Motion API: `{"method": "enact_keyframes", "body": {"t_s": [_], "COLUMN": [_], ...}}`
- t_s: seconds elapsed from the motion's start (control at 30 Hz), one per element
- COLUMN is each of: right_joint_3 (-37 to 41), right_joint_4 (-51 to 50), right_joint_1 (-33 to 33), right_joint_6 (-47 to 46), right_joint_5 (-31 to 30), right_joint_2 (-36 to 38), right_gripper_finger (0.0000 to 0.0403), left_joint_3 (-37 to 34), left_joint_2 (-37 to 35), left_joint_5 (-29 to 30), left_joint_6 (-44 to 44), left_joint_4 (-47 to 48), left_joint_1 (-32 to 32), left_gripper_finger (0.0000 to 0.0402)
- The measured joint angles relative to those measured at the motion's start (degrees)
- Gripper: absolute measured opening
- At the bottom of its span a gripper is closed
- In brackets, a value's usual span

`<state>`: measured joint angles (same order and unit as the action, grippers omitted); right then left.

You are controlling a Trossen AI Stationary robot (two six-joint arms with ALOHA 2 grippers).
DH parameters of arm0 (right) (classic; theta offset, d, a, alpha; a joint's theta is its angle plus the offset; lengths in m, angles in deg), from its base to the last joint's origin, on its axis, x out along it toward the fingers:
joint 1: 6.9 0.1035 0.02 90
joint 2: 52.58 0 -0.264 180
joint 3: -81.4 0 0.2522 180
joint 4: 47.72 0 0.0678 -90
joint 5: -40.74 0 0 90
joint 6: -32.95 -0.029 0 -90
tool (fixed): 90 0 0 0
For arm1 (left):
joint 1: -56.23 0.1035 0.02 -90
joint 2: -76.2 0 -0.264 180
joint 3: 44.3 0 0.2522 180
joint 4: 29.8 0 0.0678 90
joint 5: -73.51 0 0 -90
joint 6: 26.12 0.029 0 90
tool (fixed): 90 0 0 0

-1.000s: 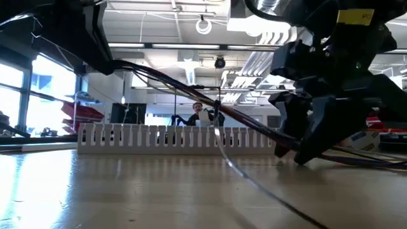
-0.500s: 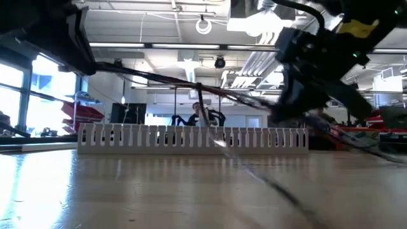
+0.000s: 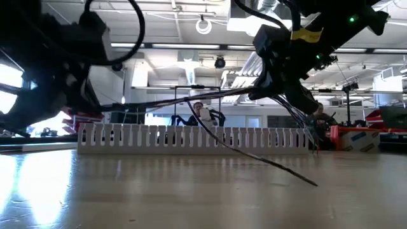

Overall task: Ziptie cables
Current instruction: Put the ziptied cable wires into the white cable duct

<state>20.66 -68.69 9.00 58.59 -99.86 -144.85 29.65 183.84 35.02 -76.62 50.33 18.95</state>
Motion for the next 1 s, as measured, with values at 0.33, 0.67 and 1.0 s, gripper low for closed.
{"method": "enact_keyframes", "body": {"t_s": [0.33,0.67,1.0], "right_joint_3": [0.13,0.13,0.13], "right_joint_4": [-0.02,-0.10,-0.35], "right_joint_1": [-0.96,-1.32,-3.94], "right_joint_6": [0.19,-0.31,-1.07], "right_joint_5": [3.47,6.68,9.18], "right_joint_2": [0.00,0.00,-0.57], "right_gripper_finger": [0.0000,0.0000,0.0000], "left_joint_3": [-4.14,-0.74,-0.03], "left_joint_2": [-0.05,-5.02,-14.99], "left_joint_5": [-3.86,-8.58,-2.54], "left_joint_6": [3.09,5.67,7.75], "left_joint_4": [-4.28,1.92,-7.10], "left_joint_1": [4.38,5.04,5.09], "left_gripper_finger": [0.0049,0.0136,0.0141]}}
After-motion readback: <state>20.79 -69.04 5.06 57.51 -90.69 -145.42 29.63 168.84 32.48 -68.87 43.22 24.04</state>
